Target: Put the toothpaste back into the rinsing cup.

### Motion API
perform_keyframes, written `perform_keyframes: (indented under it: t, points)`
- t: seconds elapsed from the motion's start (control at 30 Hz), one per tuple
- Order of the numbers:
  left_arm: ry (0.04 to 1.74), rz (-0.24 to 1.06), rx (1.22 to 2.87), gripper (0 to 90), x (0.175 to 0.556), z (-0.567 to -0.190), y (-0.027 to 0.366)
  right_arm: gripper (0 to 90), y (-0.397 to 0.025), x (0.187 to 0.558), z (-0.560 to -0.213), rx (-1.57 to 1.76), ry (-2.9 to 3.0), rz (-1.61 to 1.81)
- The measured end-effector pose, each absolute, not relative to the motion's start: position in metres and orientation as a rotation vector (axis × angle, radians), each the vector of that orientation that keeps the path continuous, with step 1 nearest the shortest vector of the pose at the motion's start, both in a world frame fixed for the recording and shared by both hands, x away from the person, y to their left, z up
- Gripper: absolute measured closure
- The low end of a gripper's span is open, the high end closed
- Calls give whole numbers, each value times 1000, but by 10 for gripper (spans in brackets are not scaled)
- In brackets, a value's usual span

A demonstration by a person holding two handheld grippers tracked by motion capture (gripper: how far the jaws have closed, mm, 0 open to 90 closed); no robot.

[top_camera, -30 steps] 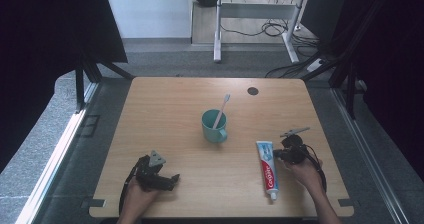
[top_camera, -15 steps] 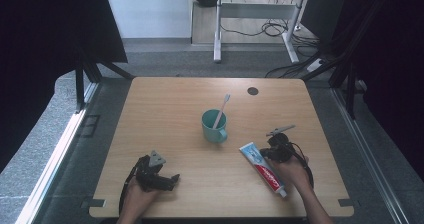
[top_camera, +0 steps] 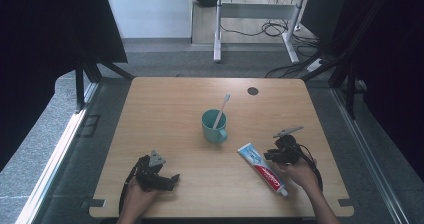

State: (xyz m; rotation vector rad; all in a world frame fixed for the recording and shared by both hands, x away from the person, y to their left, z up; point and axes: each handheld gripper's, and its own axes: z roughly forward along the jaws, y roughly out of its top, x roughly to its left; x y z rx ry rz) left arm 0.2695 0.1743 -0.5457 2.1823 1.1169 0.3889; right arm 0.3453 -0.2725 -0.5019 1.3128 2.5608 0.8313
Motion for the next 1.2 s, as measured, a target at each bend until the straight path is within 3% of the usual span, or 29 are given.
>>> perform_keyframes:
  t: [0.57,0.8,1.2]
  points:
    - [1117,388,2185,1,270,-546,174,302,-285,315,-478,1346,2618,862]
    - [1117,388,2184,1,269,-546,174,230,-268,313,-478,1301,2695,806]
    - [1117,388,2185,1,269,-546,174,218,-242,321,-489,1285,2838,592]
